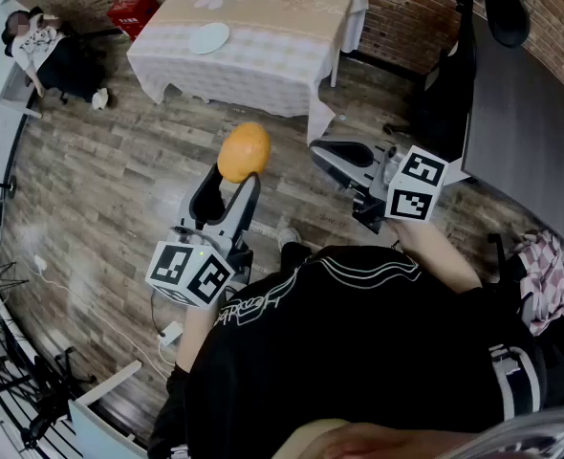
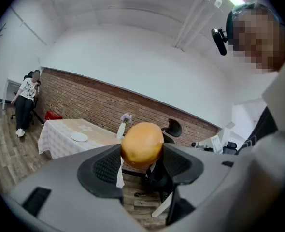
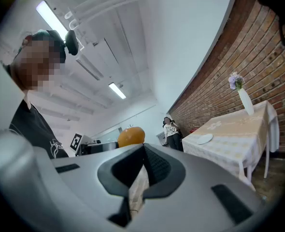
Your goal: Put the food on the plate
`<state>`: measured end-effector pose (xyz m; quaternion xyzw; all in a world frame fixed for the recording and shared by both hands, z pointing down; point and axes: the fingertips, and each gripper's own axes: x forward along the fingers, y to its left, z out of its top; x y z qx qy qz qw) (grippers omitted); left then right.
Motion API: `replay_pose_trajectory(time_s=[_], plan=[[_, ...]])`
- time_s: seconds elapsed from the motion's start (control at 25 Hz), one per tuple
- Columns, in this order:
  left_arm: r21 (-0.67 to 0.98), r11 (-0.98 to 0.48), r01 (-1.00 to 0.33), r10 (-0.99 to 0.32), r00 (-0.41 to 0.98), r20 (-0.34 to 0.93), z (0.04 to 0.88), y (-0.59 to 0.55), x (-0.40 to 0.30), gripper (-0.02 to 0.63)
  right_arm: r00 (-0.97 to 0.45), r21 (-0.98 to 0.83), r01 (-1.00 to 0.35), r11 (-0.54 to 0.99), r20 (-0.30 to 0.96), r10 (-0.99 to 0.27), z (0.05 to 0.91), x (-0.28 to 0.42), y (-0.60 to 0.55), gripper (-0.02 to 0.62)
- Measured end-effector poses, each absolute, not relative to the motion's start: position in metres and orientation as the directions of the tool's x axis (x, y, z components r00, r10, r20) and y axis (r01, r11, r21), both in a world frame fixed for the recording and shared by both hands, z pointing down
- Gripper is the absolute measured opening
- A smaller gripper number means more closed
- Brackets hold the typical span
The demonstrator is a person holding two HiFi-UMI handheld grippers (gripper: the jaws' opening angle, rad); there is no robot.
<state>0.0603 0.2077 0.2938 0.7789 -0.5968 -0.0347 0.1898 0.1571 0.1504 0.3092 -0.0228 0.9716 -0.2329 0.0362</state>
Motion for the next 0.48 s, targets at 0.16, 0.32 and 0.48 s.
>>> replay_pose_trajectory(time_s=[0.16,0.32,0.48], plan=[[0.338,-0.224,-0.914,-0.940,0.295,0.173,0.293,0.203,0.048,0.265,-0.996,-0.452,-0.035,0.891,-0.059,-0.070,0.308,0.146,0.146,-0.003],[0.333,-0.236,-0.913,-0.937,0.304,0.171,0.293,0.193,0.029,0.265,-0.995,-0.455,-0.051,0.889,-0.051,-0.083,0.308,0.127,0.135,-0.003],[0.336,-0.250,-0.908,-0.932,0.320,0.171,0.294,0.180,0.007,0.266,-0.994,-0.463,-0.066,0.884,-0.050,-0.100,0.308,0.105,0.123,-0.003]])
